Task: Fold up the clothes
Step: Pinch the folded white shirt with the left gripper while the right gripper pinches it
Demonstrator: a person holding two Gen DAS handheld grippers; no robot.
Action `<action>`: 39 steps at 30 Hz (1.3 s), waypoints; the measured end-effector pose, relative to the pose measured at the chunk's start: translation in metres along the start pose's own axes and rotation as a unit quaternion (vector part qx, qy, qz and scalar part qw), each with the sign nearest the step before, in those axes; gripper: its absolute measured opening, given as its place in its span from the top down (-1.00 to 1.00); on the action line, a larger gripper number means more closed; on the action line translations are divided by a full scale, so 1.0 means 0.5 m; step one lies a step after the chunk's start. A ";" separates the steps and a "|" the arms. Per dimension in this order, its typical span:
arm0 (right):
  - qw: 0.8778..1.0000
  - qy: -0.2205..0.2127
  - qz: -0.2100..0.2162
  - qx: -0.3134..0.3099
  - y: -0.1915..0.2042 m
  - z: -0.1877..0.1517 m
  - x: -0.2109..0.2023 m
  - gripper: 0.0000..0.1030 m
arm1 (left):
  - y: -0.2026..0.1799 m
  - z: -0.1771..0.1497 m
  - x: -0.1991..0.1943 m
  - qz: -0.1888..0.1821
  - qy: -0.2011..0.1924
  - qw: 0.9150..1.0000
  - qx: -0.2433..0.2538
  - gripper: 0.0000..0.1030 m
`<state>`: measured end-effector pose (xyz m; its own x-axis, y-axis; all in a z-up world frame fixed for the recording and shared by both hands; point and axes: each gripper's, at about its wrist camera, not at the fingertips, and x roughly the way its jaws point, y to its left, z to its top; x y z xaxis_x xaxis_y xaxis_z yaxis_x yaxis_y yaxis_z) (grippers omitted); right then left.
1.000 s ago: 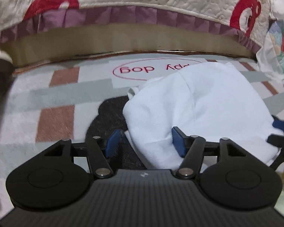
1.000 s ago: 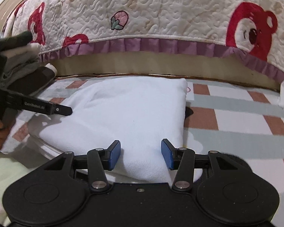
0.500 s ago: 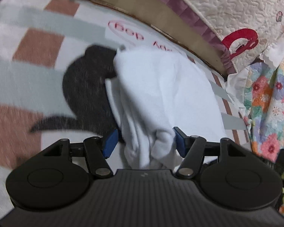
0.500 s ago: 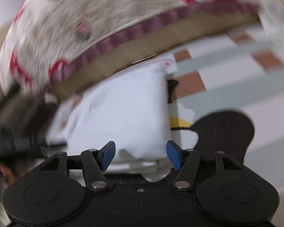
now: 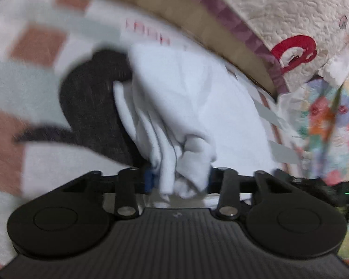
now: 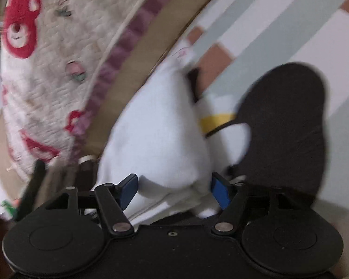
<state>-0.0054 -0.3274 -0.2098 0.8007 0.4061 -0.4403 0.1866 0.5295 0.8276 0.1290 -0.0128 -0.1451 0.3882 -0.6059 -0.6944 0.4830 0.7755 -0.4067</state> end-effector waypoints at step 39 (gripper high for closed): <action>0.997 -0.058 -0.043 -0.011 -0.016 -0.014 0.033 -0.34 | -0.017 -0.013 0.030 0.005 0.035 0.998 -0.043 -0.03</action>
<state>0.0024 -0.3198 -0.2263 0.8433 0.2707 -0.4643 0.2447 0.5757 0.7802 0.1256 -0.0274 -0.1561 0.3356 -0.5866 -0.7370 0.4090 0.7956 -0.4470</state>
